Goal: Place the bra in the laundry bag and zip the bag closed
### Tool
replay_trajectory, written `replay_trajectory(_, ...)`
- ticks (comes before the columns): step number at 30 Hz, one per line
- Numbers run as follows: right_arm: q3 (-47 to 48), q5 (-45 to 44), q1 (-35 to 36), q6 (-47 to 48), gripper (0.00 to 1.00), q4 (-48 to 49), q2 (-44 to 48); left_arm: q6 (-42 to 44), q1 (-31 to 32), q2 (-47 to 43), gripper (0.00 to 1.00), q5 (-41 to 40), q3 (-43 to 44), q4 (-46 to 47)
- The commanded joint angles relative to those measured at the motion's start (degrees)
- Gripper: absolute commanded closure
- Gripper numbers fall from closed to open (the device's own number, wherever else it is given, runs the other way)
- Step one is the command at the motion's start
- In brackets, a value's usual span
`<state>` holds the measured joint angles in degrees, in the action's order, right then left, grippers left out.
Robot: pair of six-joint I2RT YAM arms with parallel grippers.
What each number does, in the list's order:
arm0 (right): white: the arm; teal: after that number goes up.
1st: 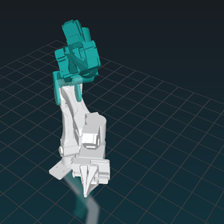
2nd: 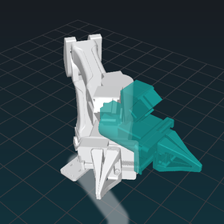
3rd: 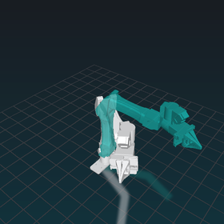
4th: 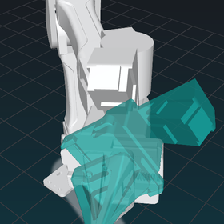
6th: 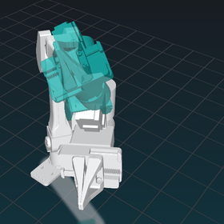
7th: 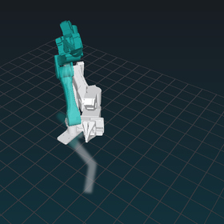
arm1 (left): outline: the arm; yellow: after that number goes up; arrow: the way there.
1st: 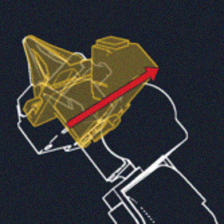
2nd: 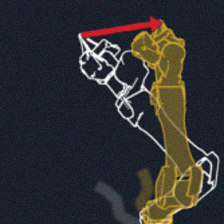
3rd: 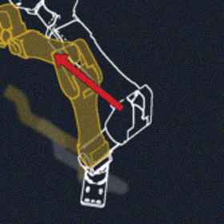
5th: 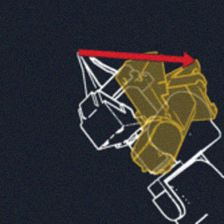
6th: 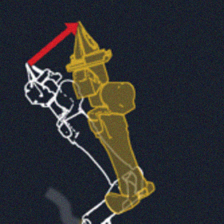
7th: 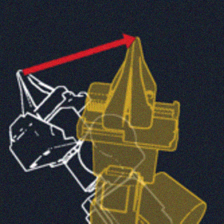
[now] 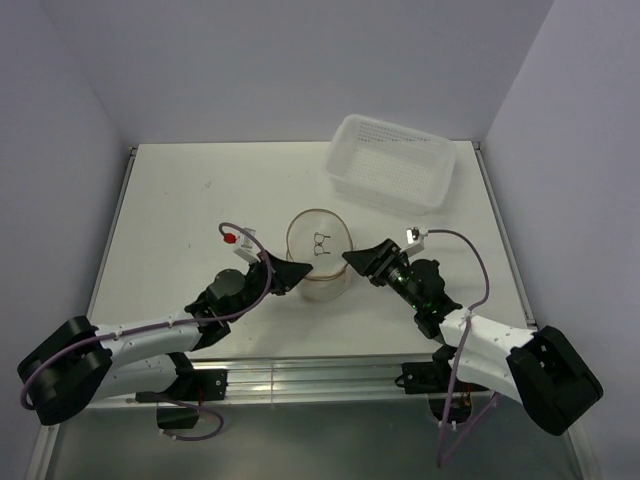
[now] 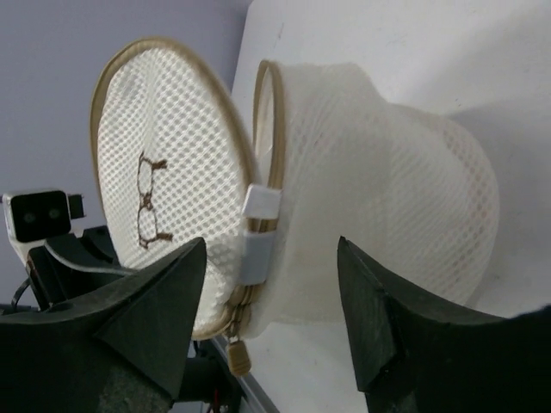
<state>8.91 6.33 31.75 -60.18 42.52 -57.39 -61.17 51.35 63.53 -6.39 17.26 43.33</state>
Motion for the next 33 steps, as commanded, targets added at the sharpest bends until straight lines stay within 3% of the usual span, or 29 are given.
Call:
replay_trajectory(1, 1.64, 5.52, -2.39, 0.15, 0.34, 9.13, -3.16, -0.53, -0.55, 0.63, 1.0, 2.61, -0.12, 5.09)
replay_trajectory(7, 1.91, 10.2, -2.66, -3.18, 0.55, 16.61, -8.88, -1.15, -1.17, 1.34, 1.0, 2.18, -0.64, 5.27)
replay_trajectory(10, 0.59, 10.02, -2.66, -4.41, 0.74, 18.82, -9.67, -1.06, -1.6, 1.6, 1.0, 1.3, -0.64, 4.22)
replay_trajectory(12, -0.11, 9.76, -2.66, -5.12, 0.82, 20.4, -10.11, -0.54, -1.96, 1.86, 0.99, 0.68, -0.03, 2.47)
replay_trajectory(13, -0.29, 9.58, -2.66, -5.38, 0.92, 21.54, -10.11, -0.18, -2.48, 1.78, 0.94, 0.33, 0.32, 1.33)
replay_trajectory(14, -0.64, 8.36, -2.66, -5.91, 0.97, 21.64, -9.77, 0.86, -2.83, 1.08, 0.84, -1.15, 1.02, -0.42)
replay_trajectory(15, -0.73, 7.74, -2.66, -6.08, 0.98, 21.55, -9.5, 1.92, -3.01, 0.38, 0.55, -2.12, 3.03, -5.92)
replay_trajectory(18, -0.38, 3.8, -1.7, -6.26, 1.0, 18.14, -7.66, 6.49, -3.1, -4.54, 0.15, -7.57, 7.77, -19.53)
replay_trajectory(20, 0.32, 0.72, -0.2, -5.22, 1.0, 15.32, -5.65, 8.77, -2.84, -8.48, 0.1, -10.73, 10.06, -25.72)
replay_trajectory(23, 1.63, -5.78, 2.96, -3.72, 1.0, 9.87, -3.44, 10.71, -0.39, -13.49, 0.19, -14.25, 11.04, -35.66)
replay_trajectory(27, 2.34, -9.75, 4.64, -3.62, 1.0, 7.22, -3.34, 12.12, 9.09, -13.7, 0.55, -19.09, 13.93, -40.25)
replay_trajectory(31, 2.78, -9.49, 4.73, -4.06, 1.0, 6.87, -4.14, 12.3, 20.25, -4.66, 0.63, -25.31, 19.73, -40.34)
replay_trajectory(33, 2.69, -9.84, 5.17, -3.89, 1.0, 5.74, -3.61, 13.0, 20.98, 0.53, 0.62, -24.81, 22.46, -38.68)
